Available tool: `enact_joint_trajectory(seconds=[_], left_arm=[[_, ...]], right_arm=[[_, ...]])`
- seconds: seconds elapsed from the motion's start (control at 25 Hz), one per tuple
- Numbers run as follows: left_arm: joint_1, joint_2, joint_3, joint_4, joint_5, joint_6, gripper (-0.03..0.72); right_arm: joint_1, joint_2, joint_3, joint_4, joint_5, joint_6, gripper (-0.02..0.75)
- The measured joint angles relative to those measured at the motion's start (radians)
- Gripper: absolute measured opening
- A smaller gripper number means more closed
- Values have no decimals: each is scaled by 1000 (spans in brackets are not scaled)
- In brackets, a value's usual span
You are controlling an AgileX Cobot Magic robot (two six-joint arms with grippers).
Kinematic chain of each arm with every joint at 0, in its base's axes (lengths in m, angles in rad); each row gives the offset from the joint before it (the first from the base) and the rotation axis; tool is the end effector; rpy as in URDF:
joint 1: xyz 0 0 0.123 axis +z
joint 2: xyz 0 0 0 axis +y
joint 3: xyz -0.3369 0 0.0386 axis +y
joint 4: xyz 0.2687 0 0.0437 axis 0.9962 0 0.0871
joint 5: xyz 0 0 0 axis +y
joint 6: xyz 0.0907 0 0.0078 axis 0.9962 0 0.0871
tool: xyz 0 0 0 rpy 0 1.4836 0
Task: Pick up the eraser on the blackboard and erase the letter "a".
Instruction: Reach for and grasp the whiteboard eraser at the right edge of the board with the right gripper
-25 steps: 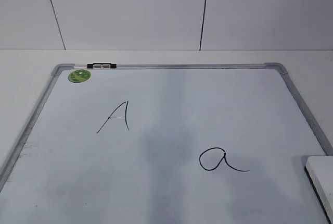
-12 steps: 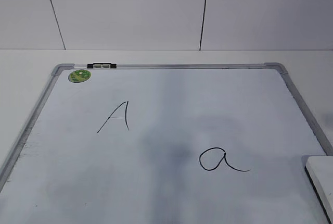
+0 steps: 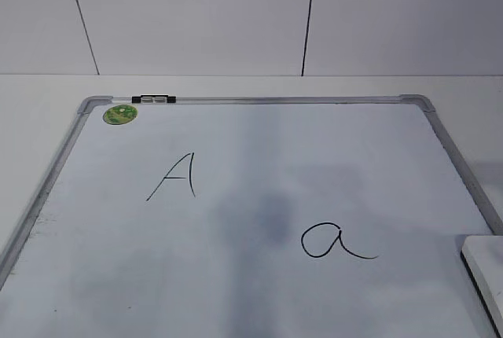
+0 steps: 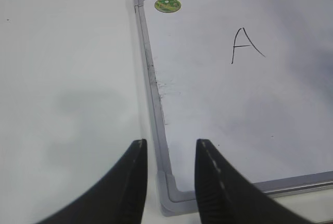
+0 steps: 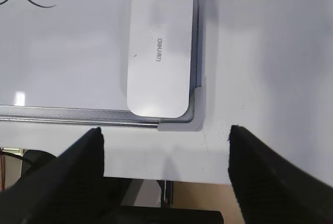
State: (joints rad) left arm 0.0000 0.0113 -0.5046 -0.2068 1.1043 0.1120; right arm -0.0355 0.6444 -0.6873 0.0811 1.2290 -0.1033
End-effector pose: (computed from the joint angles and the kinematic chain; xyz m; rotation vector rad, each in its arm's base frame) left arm -0.0427 -0.0167 0.2869 0.1307 2.0773 -0.1813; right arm 0.0619 0.0048 0.3306 -0.0786 2.6635 0.0659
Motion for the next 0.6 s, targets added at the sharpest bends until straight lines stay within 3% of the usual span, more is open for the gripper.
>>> enact_joint_trajectory(seconds=[0.6], left_arm=[[0,0,0,0,0,0,235]], right_arm=[[9,254,-51,94,12,-6,589]])
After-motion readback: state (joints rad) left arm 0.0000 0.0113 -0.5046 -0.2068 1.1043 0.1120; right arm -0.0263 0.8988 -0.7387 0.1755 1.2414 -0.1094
